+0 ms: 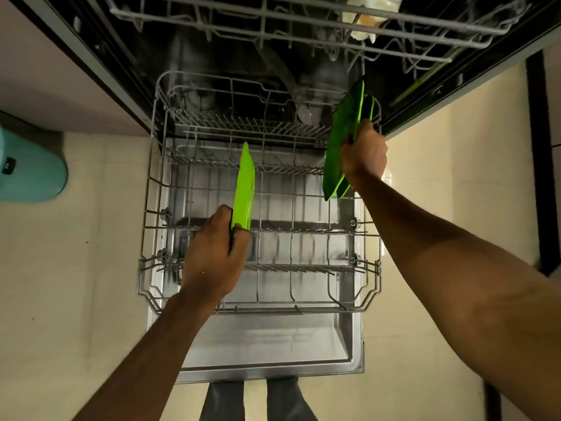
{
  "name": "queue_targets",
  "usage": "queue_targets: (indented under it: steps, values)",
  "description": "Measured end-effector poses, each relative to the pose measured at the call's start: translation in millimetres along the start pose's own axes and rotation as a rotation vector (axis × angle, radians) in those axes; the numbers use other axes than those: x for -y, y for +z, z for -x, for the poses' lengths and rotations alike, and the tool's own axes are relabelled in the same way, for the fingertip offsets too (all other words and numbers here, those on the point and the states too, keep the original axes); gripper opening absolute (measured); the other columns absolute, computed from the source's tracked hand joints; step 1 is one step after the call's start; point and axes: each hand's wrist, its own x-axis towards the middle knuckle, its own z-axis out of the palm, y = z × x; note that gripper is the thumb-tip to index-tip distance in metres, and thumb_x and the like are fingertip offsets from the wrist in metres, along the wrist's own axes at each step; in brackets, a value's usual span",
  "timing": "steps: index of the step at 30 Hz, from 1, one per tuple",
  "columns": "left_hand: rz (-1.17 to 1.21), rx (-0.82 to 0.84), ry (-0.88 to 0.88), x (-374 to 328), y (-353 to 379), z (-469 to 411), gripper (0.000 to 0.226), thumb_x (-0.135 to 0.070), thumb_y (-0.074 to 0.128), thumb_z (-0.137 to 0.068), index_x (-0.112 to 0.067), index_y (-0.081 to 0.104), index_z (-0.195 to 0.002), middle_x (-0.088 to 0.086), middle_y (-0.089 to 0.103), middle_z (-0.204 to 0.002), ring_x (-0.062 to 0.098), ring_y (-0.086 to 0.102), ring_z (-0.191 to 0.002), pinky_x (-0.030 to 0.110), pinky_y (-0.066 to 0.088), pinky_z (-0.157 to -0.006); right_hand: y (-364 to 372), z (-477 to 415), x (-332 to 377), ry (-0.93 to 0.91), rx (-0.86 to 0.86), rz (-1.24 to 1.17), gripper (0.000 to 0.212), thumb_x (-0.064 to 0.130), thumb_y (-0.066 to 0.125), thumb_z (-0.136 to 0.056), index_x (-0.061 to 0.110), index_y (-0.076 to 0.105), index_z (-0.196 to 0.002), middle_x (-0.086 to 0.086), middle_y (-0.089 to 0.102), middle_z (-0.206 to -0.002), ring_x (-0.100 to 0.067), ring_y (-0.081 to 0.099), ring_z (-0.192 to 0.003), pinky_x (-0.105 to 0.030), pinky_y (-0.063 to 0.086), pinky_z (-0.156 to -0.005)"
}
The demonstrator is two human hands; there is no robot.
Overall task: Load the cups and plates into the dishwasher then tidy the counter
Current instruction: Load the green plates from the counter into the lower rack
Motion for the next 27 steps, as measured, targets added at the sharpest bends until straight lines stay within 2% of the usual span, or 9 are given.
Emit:
queue_targets:
  steps: [6,9,12,14,18,20,22,24,27]
  values:
    - [-0.057,-0.043,0.001,5,3,2,0.010,-0.016,0.040,-0.091,-0.019,0.035,-0.083,-0.014,0.031,-0.061,0.002,0.035,-0.049,0.015,0.019,-0.047,18,-7,-4,0.002,0.045,0.046,0.029,0.025,0.052,-0.098,0.006,0.049,-0.120,-0.011,0.064,-0.104,-0.020,0.056,-0.085,-0.030,0.040,-0.066]
    - [-0.069,-0.065,0.024,12,5,4,0.008,-0.018,0.037,-0.095,-0.014,0.041,-0.089,-0.016,0.031,-0.063,0.001,0.035,-0.048,0.015,0.022,-0.047,27,-9,-3,0.000,0.090,0.030,0.040,0.031,0.059,-0.094,0.007,0.047,-0.123,-0.011,0.065,-0.109,-0.027,0.063,-0.097,-0.035,0.049,-0.071]
    - [-0.102,-0.070,0.048,21,6,5,0.026,-0.027,0.030,-0.097,-0.006,0.046,-0.097,-0.007,0.038,-0.064,0.008,0.038,-0.046,0.024,0.032,-0.042,28,-12,-1,-0.010,0.139,0.043,0.048,0.031,0.063,-0.091,0.007,0.044,-0.129,-0.011,0.064,-0.113,-0.027,0.063,-0.101,-0.032,0.045,-0.072]
    - [-0.155,-0.070,0.065,25,5,6,0.025,-0.028,0.029,-0.100,-0.008,0.043,-0.099,-0.003,0.041,-0.062,0.014,0.040,-0.044,0.029,0.036,-0.038,27,-13,-1,-0.007,0.158,0.062,0.046,0.029,0.064,-0.091,0.007,0.048,-0.128,-0.011,0.064,-0.113,-0.027,0.063,-0.102,-0.030,0.042,-0.071]
    - [-0.265,-0.058,0.123,27,0,4,0.015,-0.022,0.033,-0.102,-0.011,0.041,-0.097,-0.005,0.039,-0.065,0.012,0.036,-0.045,0.022,0.030,-0.039,25,1,3,0.032,0.118,0.034,0.042,0.030,0.065,-0.090,0.013,0.054,-0.127,-0.009,0.060,-0.122,-0.026,0.062,-0.104,-0.034,0.048,-0.077]
    - [-0.312,-0.041,0.128,24,-5,2,0.015,-0.019,0.037,-0.101,-0.009,0.045,-0.094,-0.007,0.037,-0.066,0.010,0.031,-0.044,0.015,0.019,-0.041,24,16,13,-0.023,0.115,-0.045,0.029,0.033,0.061,-0.092,0.016,0.060,-0.115,-0.004,0.062,-0.114,-0.017,0.064,-0.095,-0.027,0.049,-0.073]
    - [-0.339,0.008,0.090,20,-8,-2,0.014,-0.021,0.039,-0.100,-0.009,0.045,-0.094,-0.008,0.037,-0.065,0.009,0.031,-0.042,0.012,0.015,-0.042,20,36,31,-0.052,0.178,-0.192,0.023,0.038,0.056,-0.095,0.018,0.066,-0.094,0.002,0.065,-0.087,-0.005,0.061,-0.070,-0.017,0.044,-0.058]
    - [-0.353,0.079,0.025,16,-10,-8,0.013,-0.024,0.040,-0.100,-0.011,0.041,-0.097,-0.008,0.040,-0.064,0.009,0.037,-0.042,0.017,0.019,-0.040,20,58,50,0.019,0.320,-0.441,0.034,0.048,0.055,-0.093,0.017,0.067,-0.082,0.002,0.067,-0.074,-0.010,0.062,-0.060,-0.026,0.054,-0.058]
    - [-0.419,0.184,-0.012,11,-12,-18,0.014,-0.023,0.040,-0.101,-0.010,0.037,-0.106,-0.003,0.047,-0.070,0.019,0.051,-0.051,0.026,0.034,-0.047,14,82,76,0.203,0.556,-0.665,0.050,0.061,0.056,-0.087,0.012,0.069,-0.088,-0.001,0.071,-0.075,-0.016,0.068,-0.060,-0.032,0.060,-0.058]
